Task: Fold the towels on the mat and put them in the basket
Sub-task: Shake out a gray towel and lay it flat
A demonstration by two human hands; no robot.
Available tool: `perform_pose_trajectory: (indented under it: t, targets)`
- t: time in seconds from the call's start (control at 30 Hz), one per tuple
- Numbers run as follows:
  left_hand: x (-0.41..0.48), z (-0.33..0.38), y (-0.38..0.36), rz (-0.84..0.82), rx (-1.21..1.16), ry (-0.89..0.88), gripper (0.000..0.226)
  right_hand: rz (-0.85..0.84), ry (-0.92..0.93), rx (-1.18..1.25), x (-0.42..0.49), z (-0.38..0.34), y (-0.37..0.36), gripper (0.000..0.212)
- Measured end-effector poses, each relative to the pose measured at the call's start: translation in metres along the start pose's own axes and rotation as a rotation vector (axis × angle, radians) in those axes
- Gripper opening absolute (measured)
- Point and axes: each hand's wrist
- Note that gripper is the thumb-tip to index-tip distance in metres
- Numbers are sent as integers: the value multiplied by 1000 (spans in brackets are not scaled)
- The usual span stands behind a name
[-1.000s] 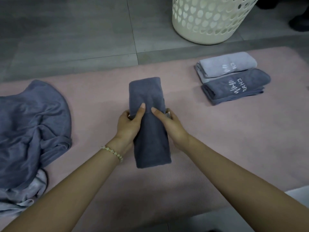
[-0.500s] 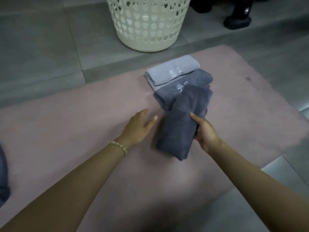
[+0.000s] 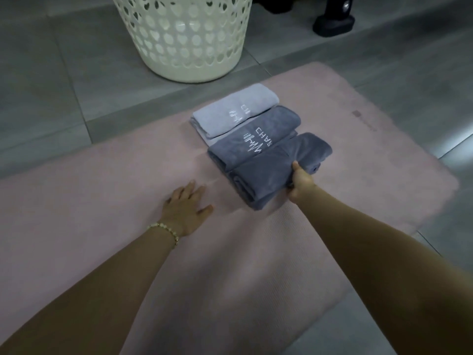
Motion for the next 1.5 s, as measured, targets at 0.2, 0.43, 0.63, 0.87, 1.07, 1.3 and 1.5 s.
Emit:
perform_pose_trajectory:
  t: [0.2,0.43,0.63,0.87,1.07,1.3,1.5]
  targets:
    - [0,-3,-1,-25,7,-13,69,112,60,-141,13,6,5,57]
    - [-29,-19,13,17,-179,-100,72,513,304,-366,-13,-4,3,75]
    - [-111,-60,36,149,-228,25,65,183,763,-1030,-84,44,-63,67]
    - [-262,-171,25,208,-153,262,61,-371,883,-1593,-165,195,-151,70]
    - [-378,-263,-5,386,-160,487,93,-698,776,-1748,-220,311,-209,68]
    - [-433,-309,-61,303,-253,664,74,-830,337,-1659,-247,414,-224,65]
    - [-424,-316,-67,423,-123,635,42,-840,265,-1572,-251,459,-231,38]
Point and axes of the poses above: each hand's wrist, its own x-axis towards the middle knuckle, its own y-axis out of the back of the hand, z = x × y, and after that the axes turned 10 degrees about -y, right-handed
